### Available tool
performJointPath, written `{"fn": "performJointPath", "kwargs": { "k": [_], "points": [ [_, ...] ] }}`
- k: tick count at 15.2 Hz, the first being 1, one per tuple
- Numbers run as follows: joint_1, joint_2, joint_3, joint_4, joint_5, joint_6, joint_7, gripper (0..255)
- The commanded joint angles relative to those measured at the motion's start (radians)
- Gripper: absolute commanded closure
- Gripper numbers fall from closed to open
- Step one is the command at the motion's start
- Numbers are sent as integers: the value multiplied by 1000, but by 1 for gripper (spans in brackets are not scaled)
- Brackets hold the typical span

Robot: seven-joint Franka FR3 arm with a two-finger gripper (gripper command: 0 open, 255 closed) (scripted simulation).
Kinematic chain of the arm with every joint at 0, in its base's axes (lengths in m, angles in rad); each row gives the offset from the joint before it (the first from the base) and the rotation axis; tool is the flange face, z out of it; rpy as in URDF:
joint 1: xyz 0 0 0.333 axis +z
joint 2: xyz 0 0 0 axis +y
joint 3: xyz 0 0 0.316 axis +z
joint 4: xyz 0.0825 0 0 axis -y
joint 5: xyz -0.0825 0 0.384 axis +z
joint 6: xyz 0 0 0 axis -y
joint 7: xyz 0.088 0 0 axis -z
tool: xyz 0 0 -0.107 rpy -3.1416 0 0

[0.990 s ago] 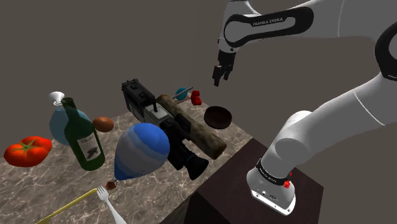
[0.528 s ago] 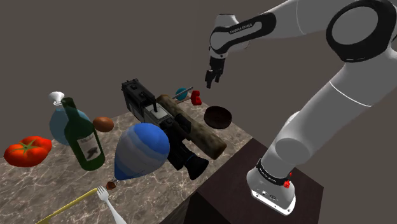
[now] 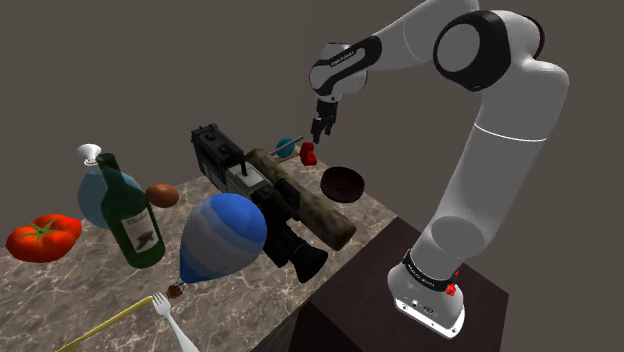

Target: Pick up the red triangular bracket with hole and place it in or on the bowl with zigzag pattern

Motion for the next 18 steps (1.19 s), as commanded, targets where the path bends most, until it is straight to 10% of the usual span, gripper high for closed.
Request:
{"fn": "performJointPath", "kwargs": {
  "k": [1,7,18],
  "points": [
    [-14,85,4,79,35,-2,-42,0],
    [-75,333,38,318,116,-11,-138,0],
    [-82,389,50,296,134,66,-149,0]
  ]
}}
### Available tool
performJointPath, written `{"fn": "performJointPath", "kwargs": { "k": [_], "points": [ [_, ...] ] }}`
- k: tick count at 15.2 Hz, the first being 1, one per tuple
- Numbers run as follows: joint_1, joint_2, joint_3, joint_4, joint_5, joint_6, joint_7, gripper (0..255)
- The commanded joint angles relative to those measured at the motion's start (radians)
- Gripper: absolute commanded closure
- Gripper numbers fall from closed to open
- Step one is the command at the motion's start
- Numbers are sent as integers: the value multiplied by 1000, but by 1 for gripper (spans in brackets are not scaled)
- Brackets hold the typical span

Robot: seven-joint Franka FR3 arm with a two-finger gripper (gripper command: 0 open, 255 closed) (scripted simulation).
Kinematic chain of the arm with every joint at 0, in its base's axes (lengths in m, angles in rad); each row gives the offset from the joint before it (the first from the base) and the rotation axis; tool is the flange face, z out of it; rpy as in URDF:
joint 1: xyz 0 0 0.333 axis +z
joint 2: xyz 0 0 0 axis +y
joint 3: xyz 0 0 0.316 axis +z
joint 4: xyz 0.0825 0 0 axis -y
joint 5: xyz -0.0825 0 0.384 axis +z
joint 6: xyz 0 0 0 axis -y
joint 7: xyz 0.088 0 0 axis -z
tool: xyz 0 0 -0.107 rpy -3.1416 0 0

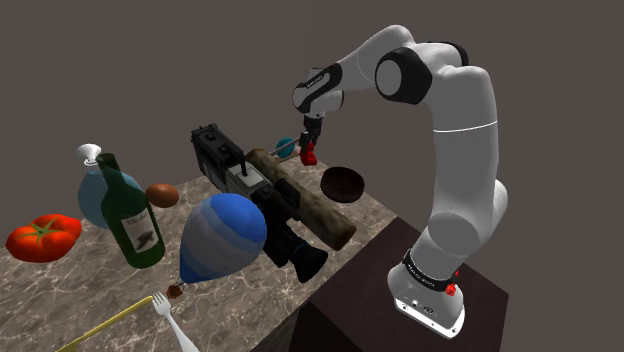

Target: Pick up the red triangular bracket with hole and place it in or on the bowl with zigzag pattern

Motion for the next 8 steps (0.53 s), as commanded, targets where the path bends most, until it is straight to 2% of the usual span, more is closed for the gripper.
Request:
{"fn": "performJointPath", "kwargs": {
  "k": [1,5,6,8],
  "points": [
    [0,1,0,1,0,1,0,0],
    [0,1,0,0,0,1,0,0],
    [0,1,0,0,0,1,0,255],
    [0,1,0,1,0,1,0,255]
  ]
}}
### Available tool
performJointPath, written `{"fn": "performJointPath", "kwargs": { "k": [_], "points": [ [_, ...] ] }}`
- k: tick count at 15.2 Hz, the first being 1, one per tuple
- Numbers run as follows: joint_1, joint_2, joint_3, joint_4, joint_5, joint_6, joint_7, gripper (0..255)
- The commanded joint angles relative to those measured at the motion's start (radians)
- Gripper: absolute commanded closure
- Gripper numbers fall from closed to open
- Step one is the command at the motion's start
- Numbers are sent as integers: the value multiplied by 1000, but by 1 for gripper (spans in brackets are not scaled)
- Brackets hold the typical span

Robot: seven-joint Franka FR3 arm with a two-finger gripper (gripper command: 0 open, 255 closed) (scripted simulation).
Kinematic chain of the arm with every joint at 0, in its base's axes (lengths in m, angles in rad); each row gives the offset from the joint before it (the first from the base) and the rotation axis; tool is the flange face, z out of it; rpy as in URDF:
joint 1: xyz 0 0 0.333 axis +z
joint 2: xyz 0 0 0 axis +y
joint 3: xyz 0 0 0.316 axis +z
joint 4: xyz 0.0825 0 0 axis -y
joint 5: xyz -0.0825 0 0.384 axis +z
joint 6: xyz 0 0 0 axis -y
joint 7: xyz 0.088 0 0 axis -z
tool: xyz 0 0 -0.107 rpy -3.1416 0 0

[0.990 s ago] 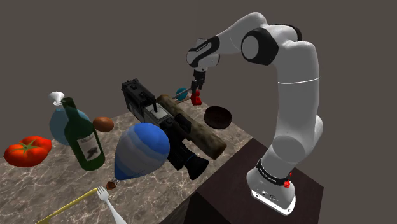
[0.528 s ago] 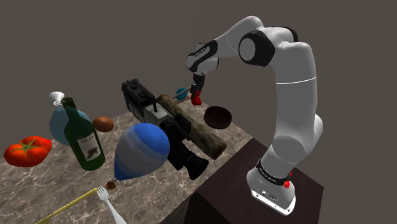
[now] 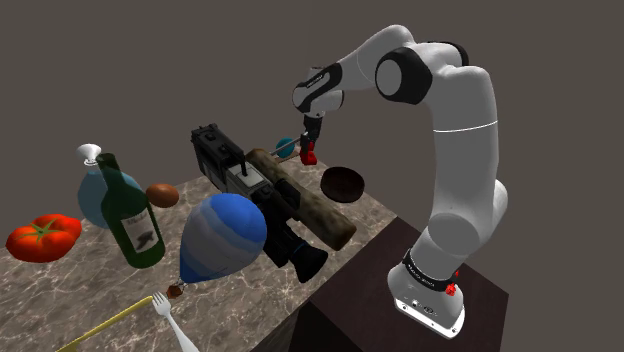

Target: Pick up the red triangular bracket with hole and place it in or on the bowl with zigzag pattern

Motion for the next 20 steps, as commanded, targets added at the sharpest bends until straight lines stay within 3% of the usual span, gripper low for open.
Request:
{"fn": "performJointPath", "kwargs": {
  "k": [1,7,20],
  "points": [
    [0,2,0,-1,0,1,0,255],
    [0,2,0,-1,0,1,0,255],
    [12,-96,-19,34,-32,-130,20,255]
  ]
}}
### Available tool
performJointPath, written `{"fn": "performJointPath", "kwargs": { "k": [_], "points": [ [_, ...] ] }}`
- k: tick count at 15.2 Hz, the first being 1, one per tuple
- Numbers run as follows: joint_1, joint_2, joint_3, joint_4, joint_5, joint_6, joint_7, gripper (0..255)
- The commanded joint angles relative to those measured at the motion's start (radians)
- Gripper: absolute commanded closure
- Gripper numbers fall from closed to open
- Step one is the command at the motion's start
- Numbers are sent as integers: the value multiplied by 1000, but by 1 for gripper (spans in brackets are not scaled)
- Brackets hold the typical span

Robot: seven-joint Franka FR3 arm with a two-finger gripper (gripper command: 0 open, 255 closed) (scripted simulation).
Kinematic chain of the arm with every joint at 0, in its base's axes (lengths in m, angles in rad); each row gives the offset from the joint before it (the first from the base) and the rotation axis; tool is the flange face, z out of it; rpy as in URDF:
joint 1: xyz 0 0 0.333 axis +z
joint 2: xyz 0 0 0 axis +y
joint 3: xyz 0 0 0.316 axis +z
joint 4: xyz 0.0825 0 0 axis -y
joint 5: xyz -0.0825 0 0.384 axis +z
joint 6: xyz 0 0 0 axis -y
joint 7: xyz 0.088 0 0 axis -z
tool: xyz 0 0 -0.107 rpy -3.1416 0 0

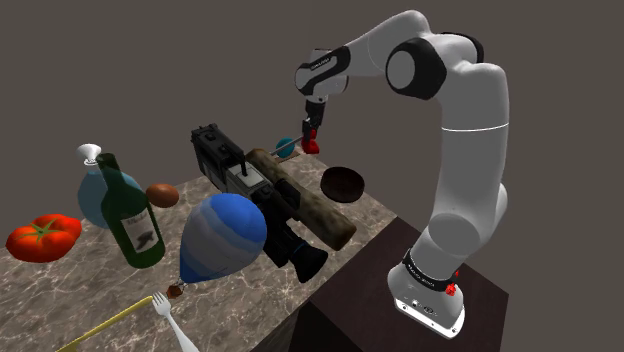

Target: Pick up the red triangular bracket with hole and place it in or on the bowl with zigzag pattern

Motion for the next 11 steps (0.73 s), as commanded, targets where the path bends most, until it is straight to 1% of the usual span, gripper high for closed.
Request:
{"fn": "performJointPath", "kwargs": {
  "k": [1,11],
  "points": [
    [1,-15,-3,5,-5,-19,2,255],
    [6,-71,-12,61,-24,-130,15,255]
  ]
}}
